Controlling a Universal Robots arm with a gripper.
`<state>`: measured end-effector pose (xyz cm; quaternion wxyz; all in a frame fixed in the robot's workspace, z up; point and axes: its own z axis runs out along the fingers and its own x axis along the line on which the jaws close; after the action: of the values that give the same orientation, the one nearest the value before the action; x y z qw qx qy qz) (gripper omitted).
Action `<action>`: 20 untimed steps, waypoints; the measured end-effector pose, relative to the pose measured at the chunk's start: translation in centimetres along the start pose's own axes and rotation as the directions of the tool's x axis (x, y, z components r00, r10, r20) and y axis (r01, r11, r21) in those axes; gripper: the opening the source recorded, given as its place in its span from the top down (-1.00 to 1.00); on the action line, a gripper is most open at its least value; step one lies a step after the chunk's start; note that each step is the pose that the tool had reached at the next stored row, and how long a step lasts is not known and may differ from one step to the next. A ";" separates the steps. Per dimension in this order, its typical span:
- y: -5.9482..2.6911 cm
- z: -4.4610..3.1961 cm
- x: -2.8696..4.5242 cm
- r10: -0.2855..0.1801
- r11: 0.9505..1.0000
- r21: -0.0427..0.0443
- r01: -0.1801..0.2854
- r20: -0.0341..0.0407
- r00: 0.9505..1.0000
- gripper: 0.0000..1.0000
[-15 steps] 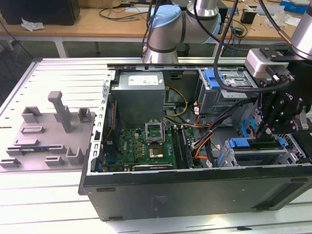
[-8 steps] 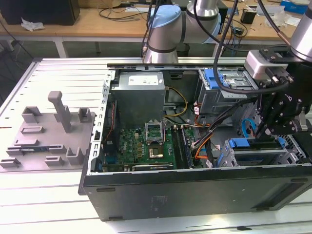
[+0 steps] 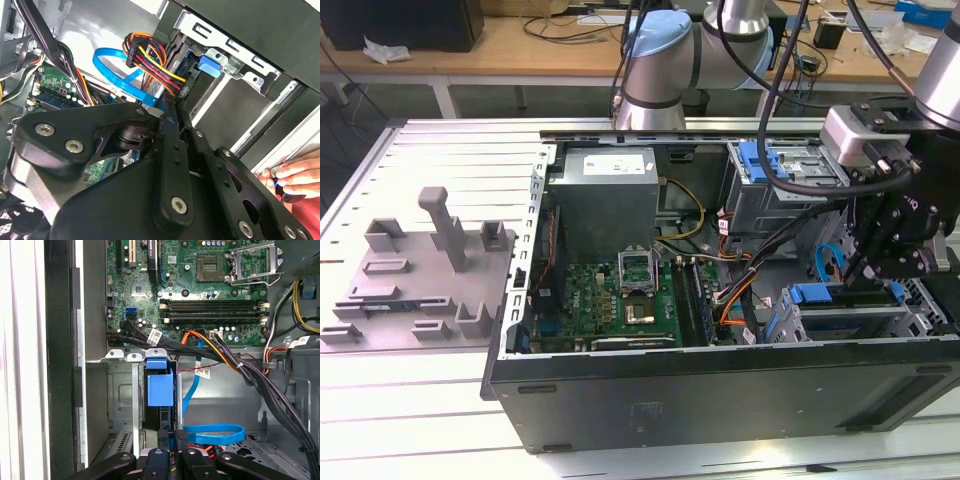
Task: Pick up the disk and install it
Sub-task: 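Insert the second disk wire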
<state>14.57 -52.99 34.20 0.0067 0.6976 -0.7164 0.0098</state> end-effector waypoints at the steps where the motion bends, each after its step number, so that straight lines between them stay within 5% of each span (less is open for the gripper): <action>1: 0.00 0.02 0.01 0.000 1.000 0.000 0.000 0.000 1.000 0.68; 20: -0.01 0.16 0.29 0.000 1.000 0.000 0.000 0.000 1.000 0.68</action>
<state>14.57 -53.29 34.05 0.0067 0.6976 -0.7164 0.0098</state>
